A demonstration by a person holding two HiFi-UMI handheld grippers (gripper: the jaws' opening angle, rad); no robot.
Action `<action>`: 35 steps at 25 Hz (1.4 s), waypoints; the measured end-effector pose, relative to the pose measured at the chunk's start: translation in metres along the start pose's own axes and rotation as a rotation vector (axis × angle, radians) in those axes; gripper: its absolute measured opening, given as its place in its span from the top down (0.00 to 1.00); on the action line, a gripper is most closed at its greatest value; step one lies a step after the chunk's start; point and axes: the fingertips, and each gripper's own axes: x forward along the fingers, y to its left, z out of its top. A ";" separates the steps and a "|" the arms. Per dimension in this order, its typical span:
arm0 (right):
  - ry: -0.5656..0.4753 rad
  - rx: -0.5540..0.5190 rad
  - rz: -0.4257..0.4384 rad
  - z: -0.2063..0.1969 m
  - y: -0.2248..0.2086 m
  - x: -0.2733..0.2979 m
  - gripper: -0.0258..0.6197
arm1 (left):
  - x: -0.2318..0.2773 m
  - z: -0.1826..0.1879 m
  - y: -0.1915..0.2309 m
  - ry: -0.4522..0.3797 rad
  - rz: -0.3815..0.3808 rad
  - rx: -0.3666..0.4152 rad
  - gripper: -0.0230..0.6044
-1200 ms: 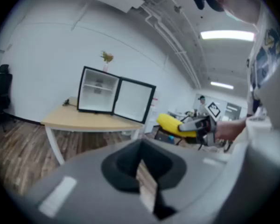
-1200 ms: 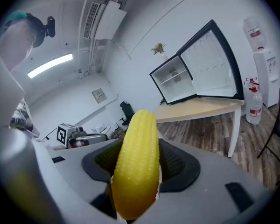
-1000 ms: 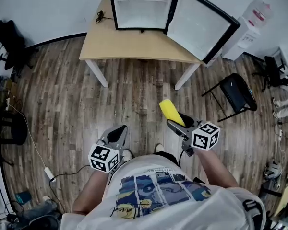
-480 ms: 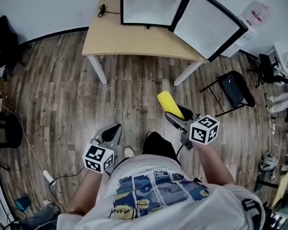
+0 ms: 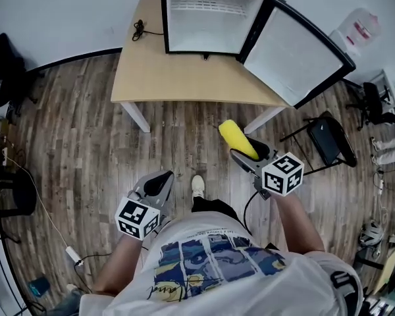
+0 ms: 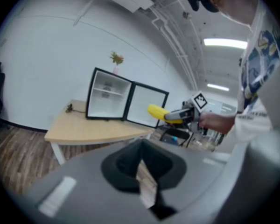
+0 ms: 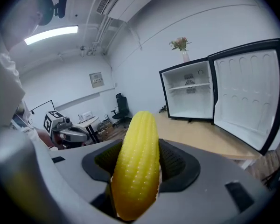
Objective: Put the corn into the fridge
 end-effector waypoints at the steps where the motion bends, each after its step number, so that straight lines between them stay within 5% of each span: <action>1: -0.003 -0.014 0.003 0.010 -0.011 0.006 0.58 | 0.010 0.010 0.007 0.002 0.002 0.008 0.95; 9: -0.012 -0.091 0.036 0.076 -0.076 0.055 0.58 | 0.076 0.077 0.054 -0.050 0.017 0.014 0.95; 17: -0.030 -0.068 -0.020 0.124 -0.101 0.108 0.58 | 0.083 0.097 0.116 -0.046 -0.041 0.002 0.95; 27: -0.018 -0.065 -0.154 0.182 -0.127 0.179 0.58 | 0.063 0.122 0.201 -0.023 -0.179 0.081 0.95; 35: 0.001 -0.127 -0.179 0.227 -0.170 0.224 0.58 | 0.074 0.135 0.247 -0.032 -0.156 0.079 0.95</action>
